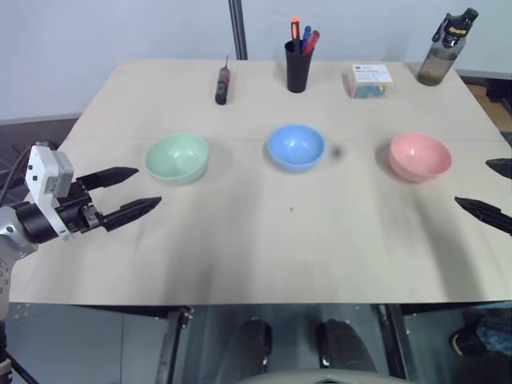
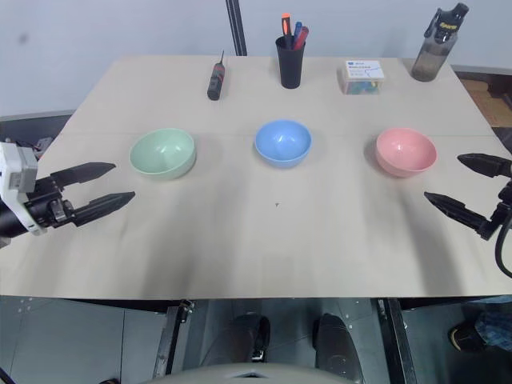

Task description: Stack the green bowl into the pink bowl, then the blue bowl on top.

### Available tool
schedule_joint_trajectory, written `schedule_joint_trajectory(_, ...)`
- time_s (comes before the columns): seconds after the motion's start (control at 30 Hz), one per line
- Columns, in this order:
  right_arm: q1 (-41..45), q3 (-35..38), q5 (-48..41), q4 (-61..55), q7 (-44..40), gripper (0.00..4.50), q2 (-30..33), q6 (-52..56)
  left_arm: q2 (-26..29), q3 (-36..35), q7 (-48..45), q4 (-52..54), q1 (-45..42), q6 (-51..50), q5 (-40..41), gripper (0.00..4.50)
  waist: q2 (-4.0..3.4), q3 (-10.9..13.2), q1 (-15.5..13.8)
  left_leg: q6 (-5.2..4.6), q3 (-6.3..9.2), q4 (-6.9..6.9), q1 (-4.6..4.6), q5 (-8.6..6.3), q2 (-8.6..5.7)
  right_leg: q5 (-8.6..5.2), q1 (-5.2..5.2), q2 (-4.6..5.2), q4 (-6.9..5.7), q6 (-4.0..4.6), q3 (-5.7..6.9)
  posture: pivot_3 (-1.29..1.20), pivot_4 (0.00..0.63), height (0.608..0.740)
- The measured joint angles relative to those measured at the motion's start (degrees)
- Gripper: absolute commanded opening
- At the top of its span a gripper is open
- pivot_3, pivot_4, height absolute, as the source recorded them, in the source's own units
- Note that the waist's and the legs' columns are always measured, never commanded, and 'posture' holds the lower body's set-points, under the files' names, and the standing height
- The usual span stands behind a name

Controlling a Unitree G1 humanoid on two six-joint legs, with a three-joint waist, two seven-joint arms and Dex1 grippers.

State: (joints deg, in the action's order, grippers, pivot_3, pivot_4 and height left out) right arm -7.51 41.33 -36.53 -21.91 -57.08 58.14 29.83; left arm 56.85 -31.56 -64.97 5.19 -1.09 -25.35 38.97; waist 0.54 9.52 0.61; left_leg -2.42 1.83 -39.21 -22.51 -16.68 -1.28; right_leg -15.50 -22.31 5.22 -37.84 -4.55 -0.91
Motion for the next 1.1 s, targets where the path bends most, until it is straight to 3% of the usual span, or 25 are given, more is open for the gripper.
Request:
schedule_joint_trajectory(0.4, 3.65, -6.42, 3.48, 0.62, 1.33, 4.50, -0.63, -2.03, -3.57, 6.40, 2.69, 2.46, -5.83, 0.07, -1.11, 4.44, 0.00, 0.00, 0.13, 0.09, -0.07, 0.01, -0.21, 0.05, -0.02, 0.01, -0.26, -0.09, -0.05, 0.00, 0.00, 0.00, 0.150, 0.740)
schedule_joint_trajectory(0.53, 12.63, -18.14, 11.30, 4.09, 9.45, 4.50, -2.06, -1.61, -6.45, 10.34, 1.55, 6.48, -8.68, -0.22, 1.14, 4.44, 0.03, -0.02, 0.16, 0.25, -0.13, -0.04, -0.19, 0.15, -0.04, 0.02, -0.27, -0.10, -0.08, 0.00, -0.01, 0.00, 0.150, 0.740)
schedule_joint_trajectory(0.63, 23.58, -29.85, 18.38, 13.95, 14.30, 4.50, -6.52, -1.22, -9.73, 14.90, 1.34, 10.12, -13.16, -0.25, 2.88, 4.44, 0.02, -0.02, 0.15, 0.29, -0.15, -0.03, -0.22, 0.17, -0.07, 0.02, -0.34, -0.18, -0.12, 0.00, -0.02, 0.00, 0.150, 0.740)
schedule_joint_trajectory(0.73, 30.59, -36.98, 23.18, 22.51, 16.40, 4.50, -10.62, -2.38, -12.58, 18.45, 1.82, 10.65, -16.36, -0.25, 2.96, 4.44, -0.02, 0.00, 0.18, 0.31, -0.17, 0.00, -0.37, 0.19, -0.08, 0.02, -0.48, -0.22, -0.09, 0.00, -0.03, 0.00, 0.150, 0.740)
schedule_joint_trajectory(0.87, 38.26, -43.13, 29.35, 35.07, 17.63, 3.31, -14.40, -6.20, -14.56, 20.73, 3.94, 12.37, -17.59, -0.31, 2.85, 4.50, -0.02, 0.01, 0.23, 0.30, -0.20, 0.02, -0.52, 0.18, -0.12, 0.01, -0.65, -0.22, -0.04, 0.00, -0.06, 0.00, 0.150, 0.740)
schedule_joint_trajectory(1.03, 42.35, -44.21, 31.97, 41.20, 16.37, 1.17, -15.22, -9.17, -14.67, 20.29, 6.48, 15.33, -15.13, -0.88, 3.37, 4.50, -0.02, 0.01, 0.26, 0.30, -0.22, 0.02, -0.55, 0.18, -0.10, 0.02, -0.71, -0.24, -0.08, 0.00, -0.08, 0.00, 0.150, 0.740)
schedule_joint_trajectory(1.07, 42.38, -44.33, 32.12, 41.36, 16.21, 1.05, -15.23, -9.47, -14.67, 20.22, 6.68, 15.58, -14.78, -0.96, 3.45, 4.50, -0.02, 0.00, 0.25, 0.30, -0.21, 0.02, -0.55, 0.19, -0.10, 0.02, -0.71, -0.24, -0.09, 0.00, -0.07, 0.00, 0.150, 0.740)
schedule_joint_trajectory(1.1, 42.43, -44.53, 32.40, 41.76, 16.07, 0.53, -15.30, -10.10, -14.67, 20.08, 6.85, 15.79, -14.39, -1.10, 3.55, 4.50, -0.02, 0.00, 0.23, 0.30, -0.22, 0.01, -0.54, 0.19, -0.10, 0.02, -0.71, -0.24, -0.10, 0.00, -0.08, 0.00, 0.150, 0.740)
